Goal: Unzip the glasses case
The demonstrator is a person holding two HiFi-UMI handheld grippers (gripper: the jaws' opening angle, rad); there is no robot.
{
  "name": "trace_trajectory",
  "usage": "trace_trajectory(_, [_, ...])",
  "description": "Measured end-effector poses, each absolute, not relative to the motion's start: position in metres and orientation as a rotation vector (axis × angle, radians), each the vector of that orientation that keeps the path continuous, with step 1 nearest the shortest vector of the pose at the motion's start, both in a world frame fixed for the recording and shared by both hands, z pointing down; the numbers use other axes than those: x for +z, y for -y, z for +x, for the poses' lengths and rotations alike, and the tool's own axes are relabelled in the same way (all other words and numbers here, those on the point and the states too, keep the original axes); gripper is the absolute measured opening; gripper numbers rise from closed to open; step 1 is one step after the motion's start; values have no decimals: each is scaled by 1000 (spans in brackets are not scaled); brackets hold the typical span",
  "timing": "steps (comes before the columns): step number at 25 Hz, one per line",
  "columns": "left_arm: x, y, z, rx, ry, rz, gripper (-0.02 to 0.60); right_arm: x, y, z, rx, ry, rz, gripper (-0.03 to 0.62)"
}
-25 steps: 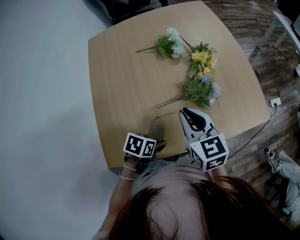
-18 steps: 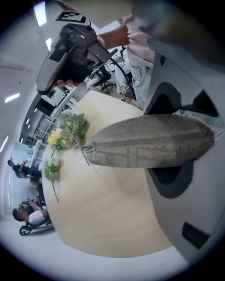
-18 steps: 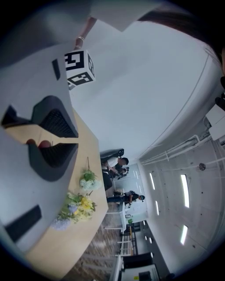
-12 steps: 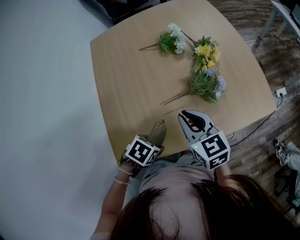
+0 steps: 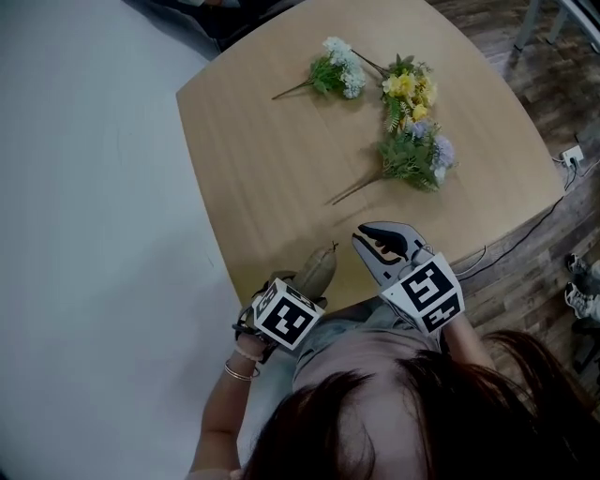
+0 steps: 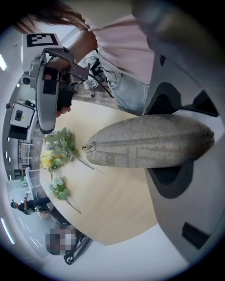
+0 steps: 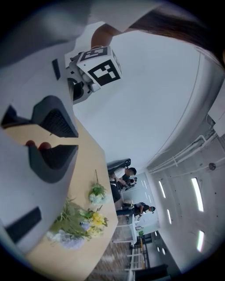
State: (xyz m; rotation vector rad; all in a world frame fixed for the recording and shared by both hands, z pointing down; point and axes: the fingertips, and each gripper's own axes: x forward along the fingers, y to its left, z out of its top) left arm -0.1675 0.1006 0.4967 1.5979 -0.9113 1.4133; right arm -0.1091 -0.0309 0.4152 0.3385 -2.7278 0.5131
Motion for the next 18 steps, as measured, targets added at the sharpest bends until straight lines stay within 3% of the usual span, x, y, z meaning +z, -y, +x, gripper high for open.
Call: trace_trajectory(18, [464, -107, -188, 1900, 818, 1584, 284, 426, -34, -124, 503, 2743, -47, 86])
